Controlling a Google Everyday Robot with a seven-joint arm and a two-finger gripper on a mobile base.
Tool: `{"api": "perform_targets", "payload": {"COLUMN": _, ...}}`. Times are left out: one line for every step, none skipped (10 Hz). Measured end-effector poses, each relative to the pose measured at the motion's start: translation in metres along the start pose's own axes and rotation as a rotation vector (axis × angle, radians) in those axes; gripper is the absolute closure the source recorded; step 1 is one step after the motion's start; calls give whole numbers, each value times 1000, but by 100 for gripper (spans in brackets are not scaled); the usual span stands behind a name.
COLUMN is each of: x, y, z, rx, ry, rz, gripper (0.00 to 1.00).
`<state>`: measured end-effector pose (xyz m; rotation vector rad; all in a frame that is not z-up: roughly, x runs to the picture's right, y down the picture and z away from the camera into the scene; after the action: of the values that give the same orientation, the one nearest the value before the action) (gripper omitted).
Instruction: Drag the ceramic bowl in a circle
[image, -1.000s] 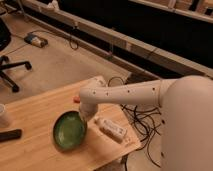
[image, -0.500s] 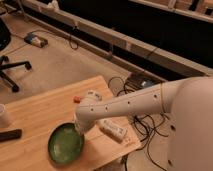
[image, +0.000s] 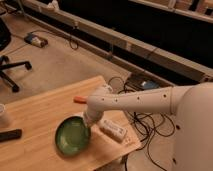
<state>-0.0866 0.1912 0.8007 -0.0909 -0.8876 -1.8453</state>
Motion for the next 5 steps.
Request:
{"api": "perform_targets", "payload": {"x": 7, "y": 2, "z": 2, "rx": 10, "ry": 4, "rz": 2, "gripper": 100}}
{"api": "perform_targets", "payload": {"x": 13, "y": 1, "z": 0, "rx": 25, "ry": 9, "rz": 10, "gripper": 99}}
{"api": "perform_targets", "payload": {"x": 13, "y": 3, "z": -3, "rx": 25, "ry": 12, "rz": 12, "gripper": 95}}
{"api": "perform_targets", "payload": {"x": 13, "y": 6, "z": -6, "rx": 14, "ry": 19, "rz": 10, "gripper": 89}}
{"api": "perform_targets", "payload": {"x": 18, "y": 8, "z": -2, "rx": 11, "ry": 24, "rz": 9, "gripper": 88}}
